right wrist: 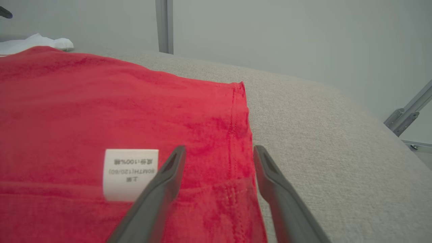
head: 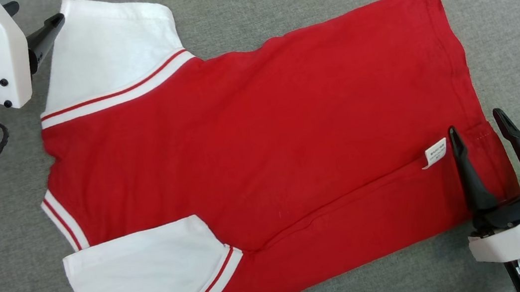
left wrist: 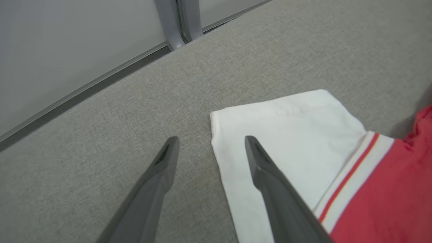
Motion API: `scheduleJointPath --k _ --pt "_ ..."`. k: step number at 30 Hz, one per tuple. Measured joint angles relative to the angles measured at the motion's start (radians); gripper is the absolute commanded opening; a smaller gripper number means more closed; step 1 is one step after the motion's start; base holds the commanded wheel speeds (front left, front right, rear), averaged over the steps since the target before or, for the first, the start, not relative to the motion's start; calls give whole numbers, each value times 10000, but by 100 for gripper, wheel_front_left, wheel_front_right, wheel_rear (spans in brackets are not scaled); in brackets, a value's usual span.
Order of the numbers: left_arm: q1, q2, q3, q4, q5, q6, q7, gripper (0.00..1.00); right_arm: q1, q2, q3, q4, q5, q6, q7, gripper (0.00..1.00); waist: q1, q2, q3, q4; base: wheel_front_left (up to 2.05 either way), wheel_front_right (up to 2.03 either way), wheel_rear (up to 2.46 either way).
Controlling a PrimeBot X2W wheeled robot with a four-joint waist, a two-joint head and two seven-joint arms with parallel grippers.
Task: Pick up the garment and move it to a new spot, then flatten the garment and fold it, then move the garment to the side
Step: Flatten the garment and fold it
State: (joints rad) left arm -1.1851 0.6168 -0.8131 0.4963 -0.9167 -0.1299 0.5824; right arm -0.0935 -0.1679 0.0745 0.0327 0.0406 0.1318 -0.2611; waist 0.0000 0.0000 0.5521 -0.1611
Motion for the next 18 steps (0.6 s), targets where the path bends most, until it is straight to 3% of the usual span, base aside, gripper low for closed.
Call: scheduleJointPath --k 10,18 --pt "-657 430 -888 320 -144 0 -293 100 -100 326 17 -115 -17 0 0 100 0 0 583 -595 0 0 0" --pt "-1011 606 -1411 671 -516 0 -495 100 -99 370 -77 -142 -86 0 0 100 0 0 683 -642 0 0 0"
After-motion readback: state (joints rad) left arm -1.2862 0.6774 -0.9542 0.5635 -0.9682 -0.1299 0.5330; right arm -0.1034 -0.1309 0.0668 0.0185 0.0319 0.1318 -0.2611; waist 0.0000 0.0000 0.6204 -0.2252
